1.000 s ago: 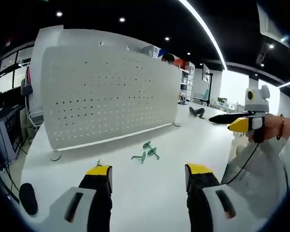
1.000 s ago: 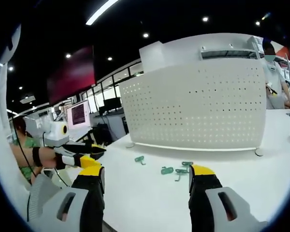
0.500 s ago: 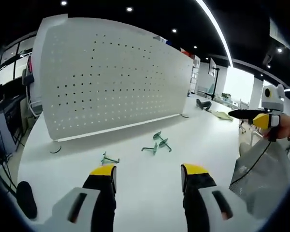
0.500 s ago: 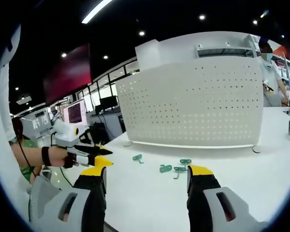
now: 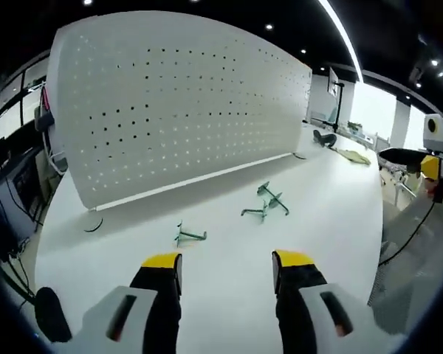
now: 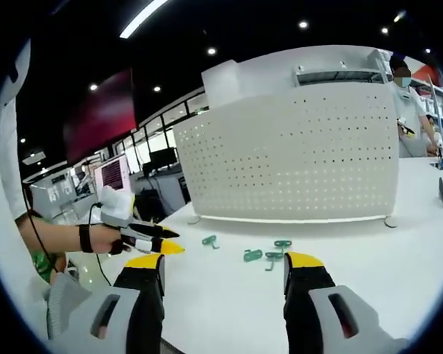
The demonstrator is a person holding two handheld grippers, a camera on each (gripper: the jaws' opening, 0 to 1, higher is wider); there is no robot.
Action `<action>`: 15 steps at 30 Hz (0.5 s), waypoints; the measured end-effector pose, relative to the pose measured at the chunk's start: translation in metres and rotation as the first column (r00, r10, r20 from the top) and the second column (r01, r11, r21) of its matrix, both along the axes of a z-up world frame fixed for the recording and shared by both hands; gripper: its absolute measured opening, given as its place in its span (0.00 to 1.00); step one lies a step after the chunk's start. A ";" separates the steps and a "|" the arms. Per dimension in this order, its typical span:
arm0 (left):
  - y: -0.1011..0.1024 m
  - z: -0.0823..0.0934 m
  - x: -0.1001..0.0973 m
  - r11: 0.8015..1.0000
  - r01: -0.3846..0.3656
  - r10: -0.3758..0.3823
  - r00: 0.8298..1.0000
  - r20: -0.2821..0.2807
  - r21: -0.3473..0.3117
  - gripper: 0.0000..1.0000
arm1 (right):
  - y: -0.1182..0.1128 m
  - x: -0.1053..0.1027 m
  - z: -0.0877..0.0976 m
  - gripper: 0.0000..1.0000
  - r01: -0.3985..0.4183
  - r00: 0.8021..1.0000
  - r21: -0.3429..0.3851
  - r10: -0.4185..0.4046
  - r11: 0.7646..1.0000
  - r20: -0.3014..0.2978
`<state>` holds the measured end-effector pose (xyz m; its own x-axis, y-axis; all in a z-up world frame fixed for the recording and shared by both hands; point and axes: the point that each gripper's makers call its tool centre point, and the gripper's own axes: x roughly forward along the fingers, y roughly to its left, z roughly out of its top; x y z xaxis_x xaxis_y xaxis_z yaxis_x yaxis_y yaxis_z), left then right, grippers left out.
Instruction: Insert the hook assembly into the mounting plate slot until the hook locks in place.
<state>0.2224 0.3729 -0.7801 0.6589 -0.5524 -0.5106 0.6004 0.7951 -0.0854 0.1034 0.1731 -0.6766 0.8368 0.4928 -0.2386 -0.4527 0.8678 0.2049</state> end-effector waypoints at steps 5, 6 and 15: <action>0.004 -0.007 0.019 0.999 -0.002 0.002 1.000 0.004 0.050 0.48 | -0.001 0.000 -0.002 0.66 0.000 1.000 -0.008 0.000 1.000 -0.006; 0.004 -0.009 0.021 0.998 -0.003 0.002 1.000 0.006 0.058 0.47 | -0.001 0.000 -0.003 0.66 0.003 1.000 -0.007 -0.003 1.000 -0.010; -0.002 -0.031 0.036 0.994 0.024 -0.021 0.999 -0.031 0.104 0.45 | -0.003 -0.002 -0.003 0.65 0.025 1.000 0.038 -0.024 0.999 -0.020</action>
<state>0.2583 0.3712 -0.8115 0.6303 -0.5097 -0.5856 0.6168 0.7868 -0.0209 0.1018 0.1697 -0.6792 0.8440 0.4815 -0.2363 -0.4271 0.8699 0.2469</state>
